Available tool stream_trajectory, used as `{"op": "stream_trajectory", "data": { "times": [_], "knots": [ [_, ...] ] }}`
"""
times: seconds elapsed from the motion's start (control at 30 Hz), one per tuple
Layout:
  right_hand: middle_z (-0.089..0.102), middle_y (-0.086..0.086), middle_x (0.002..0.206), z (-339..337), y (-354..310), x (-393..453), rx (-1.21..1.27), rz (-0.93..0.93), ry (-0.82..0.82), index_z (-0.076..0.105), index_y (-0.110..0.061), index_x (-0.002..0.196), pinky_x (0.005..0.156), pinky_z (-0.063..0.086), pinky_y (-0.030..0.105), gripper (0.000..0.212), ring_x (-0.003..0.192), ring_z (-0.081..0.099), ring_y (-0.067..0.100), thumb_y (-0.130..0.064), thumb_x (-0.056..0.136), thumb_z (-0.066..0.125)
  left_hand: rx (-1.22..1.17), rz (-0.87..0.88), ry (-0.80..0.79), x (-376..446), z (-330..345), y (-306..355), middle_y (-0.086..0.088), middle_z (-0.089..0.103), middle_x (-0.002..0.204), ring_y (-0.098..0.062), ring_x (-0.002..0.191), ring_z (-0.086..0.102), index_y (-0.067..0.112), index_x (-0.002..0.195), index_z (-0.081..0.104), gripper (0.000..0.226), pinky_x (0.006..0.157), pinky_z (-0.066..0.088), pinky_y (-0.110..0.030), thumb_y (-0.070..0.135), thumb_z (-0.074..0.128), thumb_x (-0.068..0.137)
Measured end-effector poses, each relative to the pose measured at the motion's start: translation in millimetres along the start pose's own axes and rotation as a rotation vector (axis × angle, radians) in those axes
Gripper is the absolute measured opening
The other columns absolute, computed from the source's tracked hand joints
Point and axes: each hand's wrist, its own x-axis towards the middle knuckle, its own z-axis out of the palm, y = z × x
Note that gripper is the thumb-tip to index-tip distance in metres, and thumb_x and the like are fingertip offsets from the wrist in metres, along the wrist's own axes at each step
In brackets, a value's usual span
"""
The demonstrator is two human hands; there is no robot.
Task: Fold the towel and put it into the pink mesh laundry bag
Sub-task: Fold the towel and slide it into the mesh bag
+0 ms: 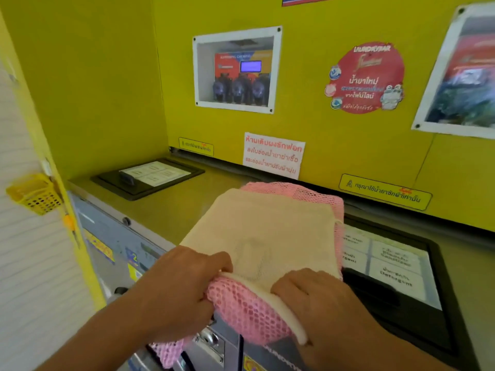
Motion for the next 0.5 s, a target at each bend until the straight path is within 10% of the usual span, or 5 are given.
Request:
{"op": "stream_trajectory", "data": {
  "times": [0.17,0.33,0.5],
  "knots": [
    [0.059,-0.019,0.088,-46.4,15.5,8.2,0.301,0.135,0.144,0.065,-0.037,0.095,0.065,0.049,0.028,0.018,0.079,0.058,0.004,-0.038,0.078,0.060,-0.202,-0.006,-0.028,15.7,-49.3,6.5,0.020,0.060,0.080,-0.003,0.077,0.055,0.050,0.108,0.046,0.043,0.060,0.043,-0.026,0.028,0.066,0.075],
    [0.063,-0.034,0.114,-89.7,36.8,41.5,0.306,0.186,0.248,0.054,-0.053,0.120,0.090,0.048,0.019,0.046,0.107,0.058,-0.006,-0.030,0.081,0.054,-0.176,0.054,0.164,89.6,-85.7,-8.9,0.017,0.059,0.083,-0.007,0.078,0.054,0.050,0.117,0.046,0.049,0.068,0.046,-0.034,0.026,0.068,0.082],
    [0.067,-0.030,0.108,-101.9,53.7,60.5,0.218,0.256,0.284,0.051,-0.046,0.127,0.081,0.052,0.024,0.047,0.095,0.064,0.000,-0.021,0.088,0.057,-0.018,0.090,0.172,178.3,-82.3,-9.6,0.006,0.068,0.107,-0.018,0.095,0.058,0.041,0.122,0.048,0.044,0.075,0.044,-0.029,0.017,0.062,0.088]
  ]
}}
